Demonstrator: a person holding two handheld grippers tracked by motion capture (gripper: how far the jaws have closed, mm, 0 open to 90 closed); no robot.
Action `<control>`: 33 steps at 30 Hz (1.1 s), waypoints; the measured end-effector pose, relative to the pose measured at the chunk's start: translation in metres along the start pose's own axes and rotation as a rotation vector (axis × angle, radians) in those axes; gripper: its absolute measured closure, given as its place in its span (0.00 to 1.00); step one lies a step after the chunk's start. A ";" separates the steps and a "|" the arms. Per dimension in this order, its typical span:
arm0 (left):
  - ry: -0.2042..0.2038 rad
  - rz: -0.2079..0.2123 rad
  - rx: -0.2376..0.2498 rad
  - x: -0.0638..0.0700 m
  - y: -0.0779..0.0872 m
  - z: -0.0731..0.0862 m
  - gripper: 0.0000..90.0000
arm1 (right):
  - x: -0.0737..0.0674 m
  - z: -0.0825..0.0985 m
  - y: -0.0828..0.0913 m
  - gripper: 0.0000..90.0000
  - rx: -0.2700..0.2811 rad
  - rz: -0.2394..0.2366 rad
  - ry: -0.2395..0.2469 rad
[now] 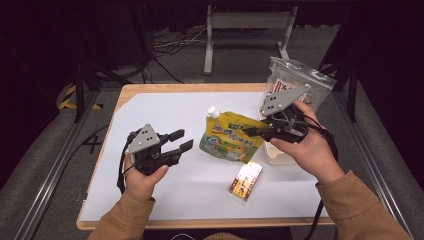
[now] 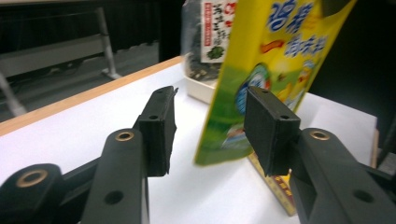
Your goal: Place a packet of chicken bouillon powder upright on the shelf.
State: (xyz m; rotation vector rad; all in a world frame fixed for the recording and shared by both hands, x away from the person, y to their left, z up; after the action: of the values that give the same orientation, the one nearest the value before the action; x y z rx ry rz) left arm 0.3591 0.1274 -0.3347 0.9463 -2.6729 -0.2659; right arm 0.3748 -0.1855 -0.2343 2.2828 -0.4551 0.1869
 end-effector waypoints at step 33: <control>0.049 -0.142 -0.119 -0.046 0.001 0.005 0.48 | 0.047 0.024 0.050 0.97 -0.134 0.153 0.027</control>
State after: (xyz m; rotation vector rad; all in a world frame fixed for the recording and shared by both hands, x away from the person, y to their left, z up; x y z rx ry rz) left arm 0.3911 0.1574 -0.3486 1.0911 -2.5182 -0.4218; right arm 0.3988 -0.2467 -0.2039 2.1131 -0.6107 0.2563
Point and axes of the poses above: each handheld gripper's, and its own axes: y roughly backward along the jaws, z roughly out of its underside, x roughly to its right, the point moved 2 cm from there along -y, roughly forward along the jaws, and after that the axes turned 9 degrees about y, right-handed, at the moved point
